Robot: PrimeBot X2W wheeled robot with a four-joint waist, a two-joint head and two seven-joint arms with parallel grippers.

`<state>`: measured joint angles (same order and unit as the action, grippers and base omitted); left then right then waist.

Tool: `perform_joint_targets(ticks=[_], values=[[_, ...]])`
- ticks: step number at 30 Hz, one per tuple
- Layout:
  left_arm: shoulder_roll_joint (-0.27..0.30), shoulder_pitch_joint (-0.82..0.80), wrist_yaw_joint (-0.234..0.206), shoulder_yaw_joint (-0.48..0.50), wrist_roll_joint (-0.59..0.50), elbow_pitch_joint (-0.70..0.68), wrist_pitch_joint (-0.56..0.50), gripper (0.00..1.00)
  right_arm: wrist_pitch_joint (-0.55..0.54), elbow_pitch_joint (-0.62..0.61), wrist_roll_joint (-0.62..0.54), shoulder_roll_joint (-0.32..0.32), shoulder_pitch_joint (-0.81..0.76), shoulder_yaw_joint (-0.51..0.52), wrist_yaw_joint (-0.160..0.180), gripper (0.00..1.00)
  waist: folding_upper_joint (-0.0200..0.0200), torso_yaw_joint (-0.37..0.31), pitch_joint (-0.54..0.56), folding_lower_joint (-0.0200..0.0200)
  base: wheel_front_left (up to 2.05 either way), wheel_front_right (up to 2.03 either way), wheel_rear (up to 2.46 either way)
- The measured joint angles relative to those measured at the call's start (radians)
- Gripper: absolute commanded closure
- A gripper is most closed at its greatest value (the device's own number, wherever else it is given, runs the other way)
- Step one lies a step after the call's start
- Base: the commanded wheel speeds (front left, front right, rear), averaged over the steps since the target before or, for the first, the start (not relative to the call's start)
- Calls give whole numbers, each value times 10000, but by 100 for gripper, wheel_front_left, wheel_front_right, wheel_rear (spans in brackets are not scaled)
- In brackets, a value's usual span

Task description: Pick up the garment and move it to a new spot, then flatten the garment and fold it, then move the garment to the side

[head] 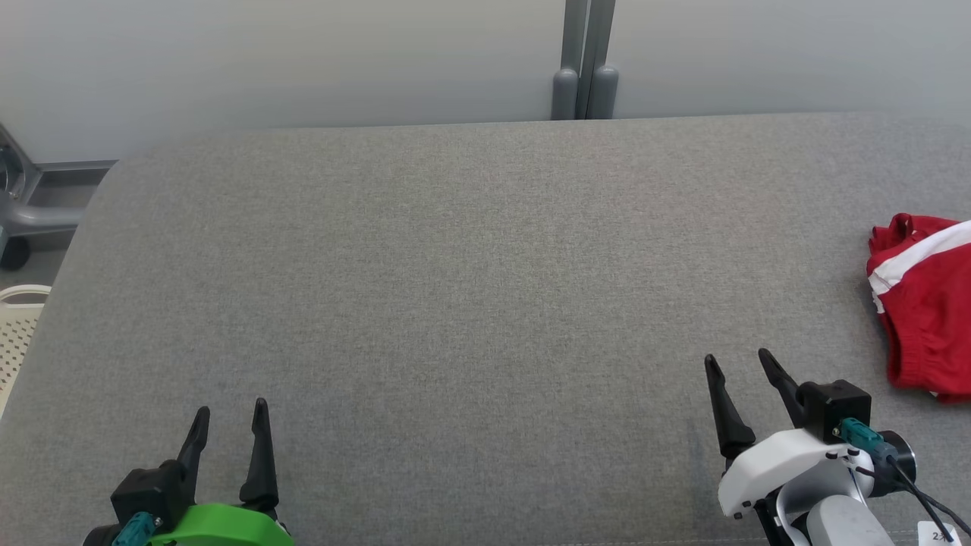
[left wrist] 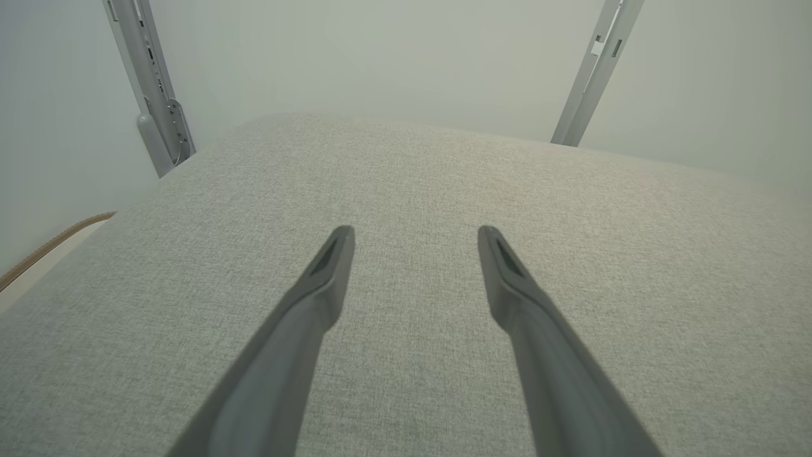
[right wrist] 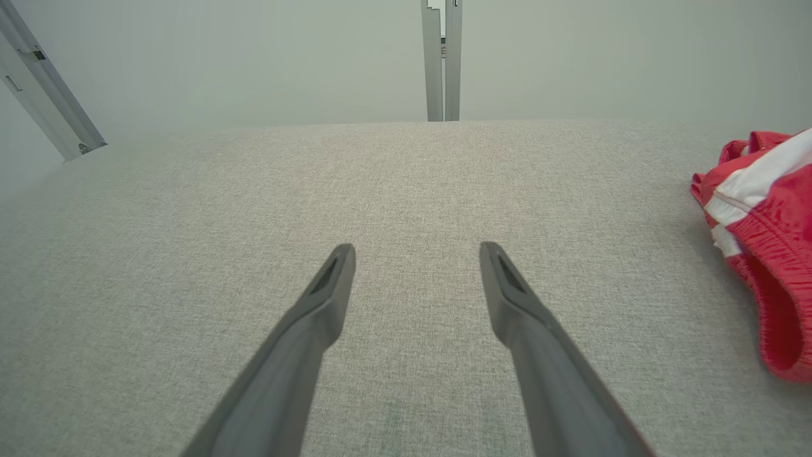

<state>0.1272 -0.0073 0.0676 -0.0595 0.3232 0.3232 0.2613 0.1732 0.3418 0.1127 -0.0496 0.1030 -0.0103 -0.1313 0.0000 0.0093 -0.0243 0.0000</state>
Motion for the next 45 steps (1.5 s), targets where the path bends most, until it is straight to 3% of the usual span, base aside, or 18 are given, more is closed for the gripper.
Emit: perform_joint_targets(ticks=[3,4,10,35,45], values=[[-10,0,31,21,-15,15,0,0,0,2,0,0,0,-6,0,0,0,0,9,0,0,0,0],[-15,11,29,13,-13,52,-4,100,0,42,0,6,-12,-6,0,100,0,0,10,0,0,0,0],[-192,265,29,-27,144,466,-171,100,-146,491,192,77,-380,21,-2,100,0,-1,14,0,0,0,0],[-372,157,194,558,4259,-10,-1392,100,-857,-209,4970,71,-436,314,-2,100,0,-21,61,0,0,0,0],[-428,56,219,723,5407,-173,-1758,100,-1078,-418,6311,67,-502,403,0,100,0,-27,77,0,0,0,0]])
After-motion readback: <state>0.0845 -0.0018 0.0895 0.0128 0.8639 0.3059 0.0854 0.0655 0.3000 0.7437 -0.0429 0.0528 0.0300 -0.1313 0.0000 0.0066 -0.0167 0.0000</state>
